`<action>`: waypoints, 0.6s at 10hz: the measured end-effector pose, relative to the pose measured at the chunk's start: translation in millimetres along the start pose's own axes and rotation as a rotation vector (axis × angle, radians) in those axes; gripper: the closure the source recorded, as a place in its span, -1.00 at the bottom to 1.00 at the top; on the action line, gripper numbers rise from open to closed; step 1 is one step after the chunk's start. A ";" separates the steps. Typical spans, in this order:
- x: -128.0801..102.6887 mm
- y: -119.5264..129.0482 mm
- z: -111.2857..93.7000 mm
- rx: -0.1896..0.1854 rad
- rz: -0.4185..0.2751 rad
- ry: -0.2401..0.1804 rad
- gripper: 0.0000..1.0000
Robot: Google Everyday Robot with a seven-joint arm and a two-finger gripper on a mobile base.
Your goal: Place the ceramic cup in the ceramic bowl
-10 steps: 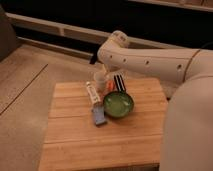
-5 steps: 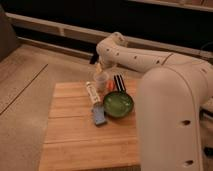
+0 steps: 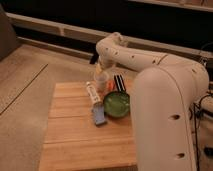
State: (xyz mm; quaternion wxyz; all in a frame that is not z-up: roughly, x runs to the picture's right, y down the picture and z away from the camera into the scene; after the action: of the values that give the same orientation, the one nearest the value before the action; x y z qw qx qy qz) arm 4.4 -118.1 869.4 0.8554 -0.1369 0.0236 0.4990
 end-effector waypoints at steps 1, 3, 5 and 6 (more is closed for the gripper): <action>2.4 -4.3 0.6 0.003 0.024 -0.010 -0.30; 10.9 -21.5 7.3 0.017 0.065 -0.021 -0.30; 15.9 -25.5 23.3 0.001 0.076 -0.015 -0.30; 20.6 -27.5 33.6 -0.014 0.081 -0.006 -0.30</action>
State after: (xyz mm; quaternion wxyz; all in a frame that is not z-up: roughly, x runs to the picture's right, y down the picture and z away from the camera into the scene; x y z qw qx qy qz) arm 35.2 -104.8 903.9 0.8335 -0.1402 0.0230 0.5340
